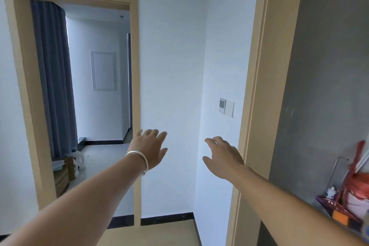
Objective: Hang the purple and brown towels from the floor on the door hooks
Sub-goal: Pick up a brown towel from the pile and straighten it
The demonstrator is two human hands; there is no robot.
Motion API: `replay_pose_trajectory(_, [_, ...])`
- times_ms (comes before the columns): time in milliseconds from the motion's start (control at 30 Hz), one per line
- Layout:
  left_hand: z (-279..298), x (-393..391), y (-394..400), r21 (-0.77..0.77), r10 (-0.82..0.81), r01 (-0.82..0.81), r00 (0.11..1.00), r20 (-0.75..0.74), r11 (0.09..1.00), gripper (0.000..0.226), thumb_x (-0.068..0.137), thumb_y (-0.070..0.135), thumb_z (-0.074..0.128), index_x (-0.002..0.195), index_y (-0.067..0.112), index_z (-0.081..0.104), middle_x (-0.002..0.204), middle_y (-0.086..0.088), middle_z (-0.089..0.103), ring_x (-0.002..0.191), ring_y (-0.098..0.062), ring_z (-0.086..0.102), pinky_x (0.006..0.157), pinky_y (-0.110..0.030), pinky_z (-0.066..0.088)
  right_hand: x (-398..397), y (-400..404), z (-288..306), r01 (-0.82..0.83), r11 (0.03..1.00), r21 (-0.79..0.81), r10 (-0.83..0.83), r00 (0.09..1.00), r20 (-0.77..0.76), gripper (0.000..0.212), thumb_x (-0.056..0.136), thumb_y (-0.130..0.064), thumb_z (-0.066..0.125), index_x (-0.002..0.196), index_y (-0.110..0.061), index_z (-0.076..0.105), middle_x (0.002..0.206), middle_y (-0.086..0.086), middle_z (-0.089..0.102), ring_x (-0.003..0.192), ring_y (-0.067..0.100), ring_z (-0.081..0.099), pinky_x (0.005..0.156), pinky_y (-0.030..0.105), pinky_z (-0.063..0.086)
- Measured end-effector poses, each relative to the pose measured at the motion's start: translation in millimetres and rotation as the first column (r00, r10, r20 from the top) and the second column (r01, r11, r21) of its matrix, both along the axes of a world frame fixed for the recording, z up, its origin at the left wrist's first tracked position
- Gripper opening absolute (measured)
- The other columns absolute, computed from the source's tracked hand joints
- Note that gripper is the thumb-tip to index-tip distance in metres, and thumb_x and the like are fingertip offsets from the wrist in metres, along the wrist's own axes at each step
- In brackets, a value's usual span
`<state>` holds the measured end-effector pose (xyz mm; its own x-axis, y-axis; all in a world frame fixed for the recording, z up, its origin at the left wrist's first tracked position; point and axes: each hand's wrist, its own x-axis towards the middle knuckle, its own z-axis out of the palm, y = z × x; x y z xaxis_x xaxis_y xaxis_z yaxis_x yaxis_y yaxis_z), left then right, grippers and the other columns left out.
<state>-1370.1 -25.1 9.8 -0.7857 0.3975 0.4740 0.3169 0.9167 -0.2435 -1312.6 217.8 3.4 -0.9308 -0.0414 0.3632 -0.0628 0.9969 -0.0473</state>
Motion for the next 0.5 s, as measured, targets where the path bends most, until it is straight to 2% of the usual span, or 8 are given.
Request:
replay_pose_trajectory(233, [16, -127, 3, 0.039, 0.006, -0.005, 0.999, -0.034, 0.999, 0.050, 0.097, 0.048, 0.036, 0.141, 0.024, 0.031, 0.138, 0.002, 0.045, 0.130, -0.020, 0.040, 0.110, -0.040, 0.027, -121, 5, 17, 0.009, 1.000, 0.006, -0.009, 1.000, -0.006, 0.057, 0.096, -0.041, 0.043, 0.147, -0.024, 0.026, 0.147, -0.001, 0.031, 0.130, 0.021, 0.038, 0.100, 0.036, 0.036])
replay_pose_trajectory(400, [7, -173, -4, 0.037, 0.014, -0.013, 1.000, -0.017, 0.999, 0.050, 0.096, 0.048, 0.036, 0.140, 0.024, 0.032, 0.137, 0.002, 0.046, 0.130, -0.019, 0.040, 0.110, -0.040, 0.027, -172, 1, 14, 0.005, 1.000, 0.002, -0.005, 1.000, -0.001, 0.057, 0.095, -0.041, 0.044, 0.147, -0.025, 0.027, 0.148, -0.001, 0.032, 0.130, 0.020, 0.038, 0.100, 0.035, 0.036])
replay_pose_trajectory(500, [0, -203, -18, 0.034, 0.037, -0.036, 0.999, -0.012, 0.999, 0.049, 0.096, 0.048, 0.036, 0.139, 0.025, 0.032, 0.134, 0.003, 0.048, 0.126, -0.019, 0.043, 0.105, -0.037, 0.032, -211, -10, 12, -0.021, 1.000, 0.011, 0.021, 1.000, 0.003, 0.057, 0.095, -0.041, 0.045, 0.146, -0.025, 0.028, 0.147, -0.002, 0.033, 0.128, 0.020, 0.041, 0.098, 0.035, 0.038])
